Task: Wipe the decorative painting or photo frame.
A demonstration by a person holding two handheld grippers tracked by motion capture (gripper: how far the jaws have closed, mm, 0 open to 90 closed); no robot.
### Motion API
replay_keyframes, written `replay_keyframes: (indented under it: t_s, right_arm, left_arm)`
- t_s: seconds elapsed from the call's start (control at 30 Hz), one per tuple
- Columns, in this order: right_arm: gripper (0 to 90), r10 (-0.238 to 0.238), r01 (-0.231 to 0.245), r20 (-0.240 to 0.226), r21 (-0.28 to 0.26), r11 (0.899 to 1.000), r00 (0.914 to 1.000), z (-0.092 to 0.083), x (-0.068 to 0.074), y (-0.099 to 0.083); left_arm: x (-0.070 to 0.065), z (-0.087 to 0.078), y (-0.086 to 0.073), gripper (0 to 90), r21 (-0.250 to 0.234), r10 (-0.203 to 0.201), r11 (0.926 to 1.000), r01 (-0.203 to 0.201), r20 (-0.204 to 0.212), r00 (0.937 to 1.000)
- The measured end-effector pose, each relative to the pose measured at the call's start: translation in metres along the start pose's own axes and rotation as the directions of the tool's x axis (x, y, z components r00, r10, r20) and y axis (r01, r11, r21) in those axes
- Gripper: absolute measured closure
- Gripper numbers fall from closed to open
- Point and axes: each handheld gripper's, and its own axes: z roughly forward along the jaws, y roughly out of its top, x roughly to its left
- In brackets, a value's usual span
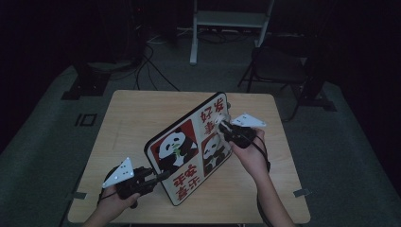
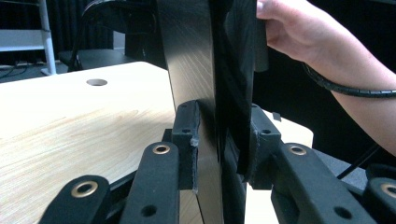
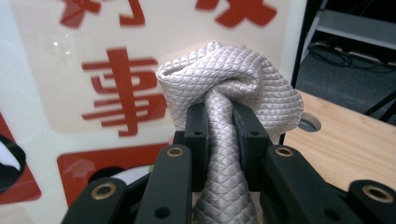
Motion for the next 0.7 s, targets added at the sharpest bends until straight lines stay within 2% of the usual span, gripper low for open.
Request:
replay_keyframes:
  t_s: [0.37, 0.7]
  right_arm:
    - [78.1, 0.005, -0.005, 0.009, 0.039, 0.999, 0.9999, 0.004, -0.001, -0.018]
    - [78.0, 0.018, -0.019, 0.013, 0.12, 0.993, 0.9998, 0.013, -0.004, -0.048]
  left_arm:
    - [0.0, 0.0, 0.0, 71.1, 0.001, 0.001, 1.0, -0.001, -0.002, 1.0]
    - [-0.001, 0.001, 0.0, 70.7, -0.001, 0.001, 1.0, -0.001, 0.002, 1.0]
